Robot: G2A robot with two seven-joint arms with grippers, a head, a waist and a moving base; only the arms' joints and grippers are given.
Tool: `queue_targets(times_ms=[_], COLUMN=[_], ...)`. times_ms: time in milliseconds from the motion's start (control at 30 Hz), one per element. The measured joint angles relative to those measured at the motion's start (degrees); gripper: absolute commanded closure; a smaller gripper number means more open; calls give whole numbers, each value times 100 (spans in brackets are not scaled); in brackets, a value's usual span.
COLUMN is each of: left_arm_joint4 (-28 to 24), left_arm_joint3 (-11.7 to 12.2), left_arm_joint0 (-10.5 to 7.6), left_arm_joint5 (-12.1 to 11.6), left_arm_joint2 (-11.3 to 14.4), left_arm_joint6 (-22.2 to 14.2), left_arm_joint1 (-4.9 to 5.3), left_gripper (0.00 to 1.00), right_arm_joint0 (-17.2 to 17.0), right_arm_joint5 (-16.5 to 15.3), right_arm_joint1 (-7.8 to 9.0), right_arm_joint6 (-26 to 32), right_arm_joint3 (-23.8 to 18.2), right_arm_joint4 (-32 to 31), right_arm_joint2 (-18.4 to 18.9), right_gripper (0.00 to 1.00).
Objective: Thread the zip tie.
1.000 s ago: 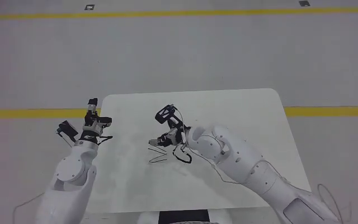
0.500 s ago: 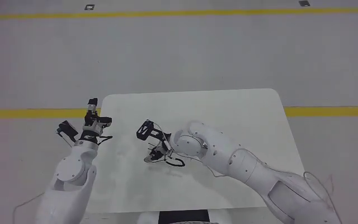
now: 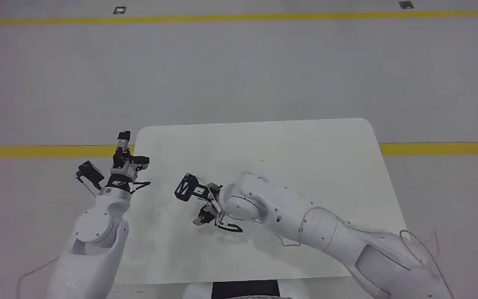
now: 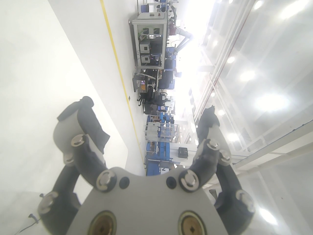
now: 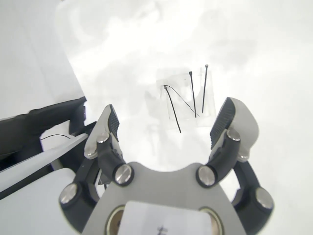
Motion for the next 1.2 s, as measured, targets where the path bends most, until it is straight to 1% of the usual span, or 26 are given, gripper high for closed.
queue_targets(times_ms=[167, 200, 300, 667, 700, 767, 833, 867, 933, 1200], left_arm_joint4=[0, 0, 0, 0, 0, 0, 0, 0, 0, 0], left_arm_joint3=[0, 0, 0, 0, 0, 0, 0, 0, 0, 0], left_arm_joint0=[0, 0, 0, 0, 0, 0, 0, 0, 0, 0], left_arm_joint5=[0, 0, 0, 0, 0, 0, 0, 0, 0, 0], left_arm_joint2=[0, 0, 0, 0, 0, 0, 0, 0, 0, 0], left_arm_joint6=[0, 0, 0, 0, 0, 0, 0, 0, 0, 0], left_arm_joint1=[0, 0, 0, 0, 0, 0, 0, 0, 0, 0], left_gripper=[0, 0, 0, 0, 0, 0, 0, 0, 0, 0], right_arm_joint0=[107, 113, 147, 148, 123, 70, 89, 109, 137, 111], right_arm_joint5=[103, 88, -95, -114, -152, -430, -647, -705, -753, -739], right_arm_joint1=[-147, -178, -265, -271, -273, -285, -321, -341, -371, -368], right_arm_joint6=[369, 394, 397, 388, 391, 456, 530, 547, 552, 503], right_arm_joint3=[-7, 1, 75, 84, 77, 144, 236, 276, 345, 360], right_arm_joint4=[-468, -510, -626, -640, -606, -446, -379, -382, -414, -454], right_arm_joint2=[-222, -257, -354, -364, -376, -386, -385, -389, -392, -389], right_gripper=[0, 0, 0, 0, 0, 0, 0, 0, 0, 0])
